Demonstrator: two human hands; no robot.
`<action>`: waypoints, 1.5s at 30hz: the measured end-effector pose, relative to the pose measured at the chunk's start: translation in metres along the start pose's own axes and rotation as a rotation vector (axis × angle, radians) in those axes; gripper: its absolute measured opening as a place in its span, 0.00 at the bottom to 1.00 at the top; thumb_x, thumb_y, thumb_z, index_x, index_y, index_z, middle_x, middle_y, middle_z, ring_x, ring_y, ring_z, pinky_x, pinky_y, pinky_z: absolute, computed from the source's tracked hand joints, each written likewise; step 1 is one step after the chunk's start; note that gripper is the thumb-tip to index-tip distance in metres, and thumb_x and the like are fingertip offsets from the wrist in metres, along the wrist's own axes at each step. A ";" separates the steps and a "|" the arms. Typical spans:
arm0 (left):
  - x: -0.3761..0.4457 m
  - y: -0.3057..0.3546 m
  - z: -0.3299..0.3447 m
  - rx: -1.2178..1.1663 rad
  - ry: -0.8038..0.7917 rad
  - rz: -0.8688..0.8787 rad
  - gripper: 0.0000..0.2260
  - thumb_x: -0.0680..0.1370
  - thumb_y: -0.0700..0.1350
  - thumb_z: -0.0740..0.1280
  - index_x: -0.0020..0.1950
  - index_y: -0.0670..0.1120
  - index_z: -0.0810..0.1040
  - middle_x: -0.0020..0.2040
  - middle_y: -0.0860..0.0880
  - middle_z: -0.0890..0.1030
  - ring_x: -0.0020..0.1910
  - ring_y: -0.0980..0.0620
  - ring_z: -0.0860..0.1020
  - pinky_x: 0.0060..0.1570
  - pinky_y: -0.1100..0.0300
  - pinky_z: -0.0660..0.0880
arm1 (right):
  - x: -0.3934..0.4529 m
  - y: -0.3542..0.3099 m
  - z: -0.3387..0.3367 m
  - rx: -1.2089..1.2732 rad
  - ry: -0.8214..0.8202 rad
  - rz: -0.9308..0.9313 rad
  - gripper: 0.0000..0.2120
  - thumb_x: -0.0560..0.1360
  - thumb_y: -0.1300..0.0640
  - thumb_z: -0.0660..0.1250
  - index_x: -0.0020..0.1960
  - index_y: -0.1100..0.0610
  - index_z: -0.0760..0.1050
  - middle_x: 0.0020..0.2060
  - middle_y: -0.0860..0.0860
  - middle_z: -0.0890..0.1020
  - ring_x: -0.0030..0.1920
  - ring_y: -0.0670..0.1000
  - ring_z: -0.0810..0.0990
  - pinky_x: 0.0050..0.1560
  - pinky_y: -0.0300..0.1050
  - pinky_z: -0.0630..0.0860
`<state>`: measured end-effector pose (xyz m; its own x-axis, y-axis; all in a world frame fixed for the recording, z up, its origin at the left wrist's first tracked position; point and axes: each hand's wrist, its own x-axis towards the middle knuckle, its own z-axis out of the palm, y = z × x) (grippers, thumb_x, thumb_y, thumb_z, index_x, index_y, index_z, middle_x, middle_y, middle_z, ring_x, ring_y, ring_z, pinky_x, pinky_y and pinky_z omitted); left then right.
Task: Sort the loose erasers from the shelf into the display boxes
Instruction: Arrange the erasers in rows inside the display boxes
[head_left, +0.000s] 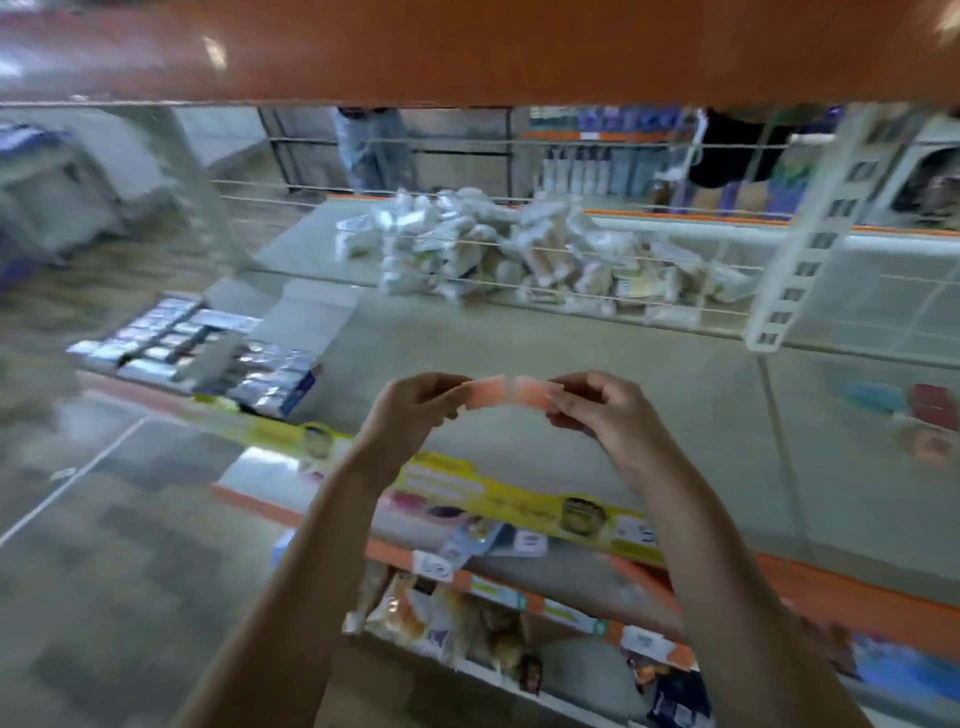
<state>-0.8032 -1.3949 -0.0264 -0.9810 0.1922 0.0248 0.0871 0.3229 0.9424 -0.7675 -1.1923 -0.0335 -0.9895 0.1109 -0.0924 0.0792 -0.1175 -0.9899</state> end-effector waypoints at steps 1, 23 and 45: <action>-0.006 -0.006 -0.025 0.005 0.022 -0.010 0.05 0.77 0.39 0.66 0.49 0.44 0.80 0.26 0.60 0.77 0.27 0.65 0.72 0.31 0.73 0.67 | 0.001 0.002 0.026 0.017 -0.017 -0.003 0.05 0.73 0.69 0.67 0.43 0.61 0.77 0.35 0.54 0.80 0.30 0.43 0.80 0.39 0.34 0.80; 0.035 -0.125 -0.369 0.075 0.263 -0.061 0.04 0.76 0.42 0.68 0.48 0.47 0.82 0.33 0.53 0.79 0.30 0.63 0.73 0.32 0.73 0.68 | 0.123 0.001 0.370 -0.396 -0.284 -0.156 0.04 0.71 0.59 0.72 0.42 0.50 0.79 0.38 0.48 0.83 0.40 0.48 0.82 0.46 0.42 0.78; 0.184 -0.153 -0.458 0.236 -0.234 0.197 0.06 0.76 0.43 0.67 0.51 0.50 0.81 0.41 0.55 0.81 0.36 0.64 0.76 0.38 0.71 0.73 | 0.207 0.004 0.469 -1.227 -0.440 0.171 0.05 0.73 0.58 0.69 0.48 0.54 0.81 0.40 0.48 0.83 0.37 0.43 0.79 0.39 0.37 0.74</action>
<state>-1.0766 -1.8332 -0.0138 -0.8778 0.4694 0.0957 0.3345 0.4576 0.8238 -1.0288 -1.6331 -0.0067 -0.8940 -0.1721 -0.4136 0.0331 0.8954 -0.4440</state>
